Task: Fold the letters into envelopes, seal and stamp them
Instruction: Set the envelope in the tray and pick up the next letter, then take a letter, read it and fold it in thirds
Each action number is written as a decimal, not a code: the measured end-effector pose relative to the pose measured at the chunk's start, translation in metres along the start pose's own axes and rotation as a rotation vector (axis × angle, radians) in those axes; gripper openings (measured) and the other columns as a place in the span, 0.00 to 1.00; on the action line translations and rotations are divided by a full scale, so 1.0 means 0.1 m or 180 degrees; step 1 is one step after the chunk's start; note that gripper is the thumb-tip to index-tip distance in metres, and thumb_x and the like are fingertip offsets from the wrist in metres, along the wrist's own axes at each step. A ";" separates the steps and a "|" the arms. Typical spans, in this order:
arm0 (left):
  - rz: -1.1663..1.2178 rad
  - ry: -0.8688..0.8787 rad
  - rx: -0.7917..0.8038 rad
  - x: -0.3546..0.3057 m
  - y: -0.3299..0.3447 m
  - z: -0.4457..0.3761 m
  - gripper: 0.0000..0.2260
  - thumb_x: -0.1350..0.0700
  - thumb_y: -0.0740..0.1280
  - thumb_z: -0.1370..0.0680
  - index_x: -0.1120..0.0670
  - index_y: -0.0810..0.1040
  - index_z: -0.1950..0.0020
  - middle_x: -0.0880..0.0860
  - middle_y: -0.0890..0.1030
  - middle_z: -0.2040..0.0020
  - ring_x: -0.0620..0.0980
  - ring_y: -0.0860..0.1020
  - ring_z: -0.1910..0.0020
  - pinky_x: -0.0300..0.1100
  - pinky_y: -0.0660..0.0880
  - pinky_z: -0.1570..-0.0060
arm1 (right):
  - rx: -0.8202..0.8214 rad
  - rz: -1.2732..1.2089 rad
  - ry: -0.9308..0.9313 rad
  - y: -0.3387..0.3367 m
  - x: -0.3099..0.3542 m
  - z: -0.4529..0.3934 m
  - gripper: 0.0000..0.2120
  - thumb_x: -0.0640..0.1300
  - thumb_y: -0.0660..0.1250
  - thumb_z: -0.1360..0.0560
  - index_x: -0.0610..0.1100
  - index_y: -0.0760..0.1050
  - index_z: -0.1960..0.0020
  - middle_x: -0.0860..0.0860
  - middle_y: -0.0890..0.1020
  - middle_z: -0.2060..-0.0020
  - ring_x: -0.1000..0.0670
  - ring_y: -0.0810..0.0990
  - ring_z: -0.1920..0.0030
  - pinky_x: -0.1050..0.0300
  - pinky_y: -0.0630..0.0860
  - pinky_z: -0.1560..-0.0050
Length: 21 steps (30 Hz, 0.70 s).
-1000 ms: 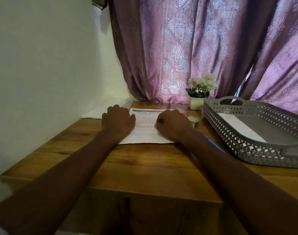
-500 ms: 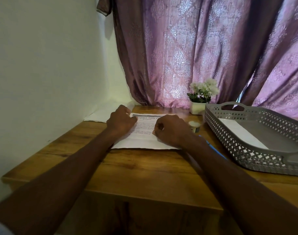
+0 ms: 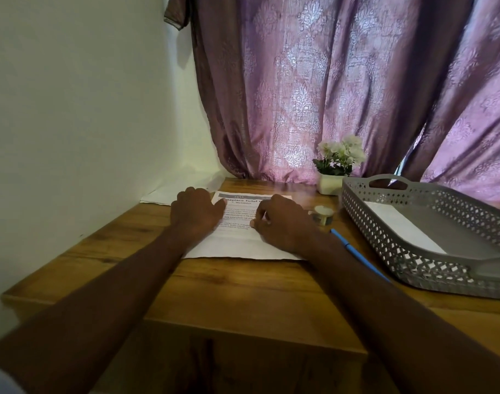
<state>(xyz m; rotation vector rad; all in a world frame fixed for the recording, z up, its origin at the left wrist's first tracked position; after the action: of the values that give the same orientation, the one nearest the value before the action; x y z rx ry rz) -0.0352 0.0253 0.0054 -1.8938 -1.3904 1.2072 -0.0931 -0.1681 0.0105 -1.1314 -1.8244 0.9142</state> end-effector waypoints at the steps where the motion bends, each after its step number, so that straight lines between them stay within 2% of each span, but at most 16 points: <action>1: 0.0061 -0.0018 0.0043 0.00 0.00 -0.01 0.25 0.36 0.65 0.20 0.58 0.84 0.46 0.57 0.84 0.48 0.57 0.81 0.48 0.50 0.78 0.49 | -0.0006 0.0003 0.0002 0.00 0.00 0.00 0.10 0.56 0.70 0.22 0.50 0.79 0.54 0.51 0.77 0.52 0.49 0.77 0.50 0.53 0.73 0.53; 5: 0.0058 -0.0018 0.0136 -0.02 -0.02 -0.02 0.25 0.36 0.66 0.21 0.56 0.85 0.43 0.57 0.83 0.45 0.57 0.80 0.43 0.55 0.79 0.41 | -0.0022 0.0049 0.0000 0.00 0.01 0.00 0.11 0.56 0.70 0.22 0.49 0.80 0.53 0.51 0.77 0.52 0.49 0.77 0.51 0.54 0.73 0.54; 11: 0.0384 -0.0051 0.0187 -0.05 -0.03 -0.01 0.22 0.38 0.69 0.22 0.56 0.83 0.42 0.55 0.83 0.44 0.56 0.80 0.44 0.54 0.78 0.42 | -0.0077 0.0037 0.0001 0.00 0.00 0.00 0.10 0.56 0.71 0.22 0.49 0.79 0.55 0.51 0.77 0.53 0.49 0.77 0.52 0.55 0.68 0.57; 14: 0.0986 -0.0095 0.0225 -0.06 -0.05 -0.05 0.16 0.43 0.70 0.21 0.54 0.82 0.44 0.54 0.84 0.44 0.53 0.80 0.47 0.51 0.77 0.43 | -0.0085 0.0023 0.0014 -0.01 -0.01 0.00 0.10 0.55 0.71 0.23 0.49 0.80 0.56 0.51 0.78 0.53 0.50 0.78 0.53 0.56 0.68 0.58; 16: 0.1450 -0.0188 0.0273 -0.04 -0.06 -0.08 0.15 0.47 0.72 0.21 0.55 0.81 0.42 0.55 0.84 0.42 0.52 0.79 0.47 0.47 0.76 0.44 | -0.0084 0.0006 0.0023 -0.02 0.00 0.00 0.10 0.55 0.71 0.23 0.49 0.80 0.57 0.51 0.79 0.53 0.50 0.78 0.53 0.55 0.72 0.58; 19: 0.2187 -0.0566 0.0326 0.00 -0.10 -0.11 0.23 0.52 0.75 0.22 0.57 0.75 0.30 0.57 0.78 0.31 0.56 0.78 0.37 0.46 0.75 0.39 | -0.0142 0.0008 0.0065 -0.05 0.01 0.00 0.10 0.54 0.71 0.23 0.49 0.81 0.59 0.52 0.82 0.56 0.50 0.80 0.56 0.54 0.77 0.56; 21: 0.2659 -0.0863 0.0417 0.02 -0.11 -0.10 0.27 0.52 0.76 0.23 0.57 0.71 0.28 0.57 0.76 0.31 0.56 0.77 0.36 0.46 0.75 0.39 | -0.0172 -0.0005 0.0079 -0.07 0.01 0.01 0.10 0.52 0.70 0.23 0.49 0.80 0.60 0.54 0.82 0.58 0.50 0.80 0.58 0.55 0.76 0.58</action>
<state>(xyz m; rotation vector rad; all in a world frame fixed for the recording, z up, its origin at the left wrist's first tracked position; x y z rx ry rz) -0.0312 0.0319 0.0183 -2.3542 -0.5709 1.9316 -0.0966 -0.1695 0.0165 -1.1693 -1.8393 0.8507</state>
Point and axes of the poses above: each hand's wrist, its own z-axis away from the middle knuckle, its own y-axis out of the palm, x = y × z, the point moved 4 cm from there along -z, towards the middle knuckle
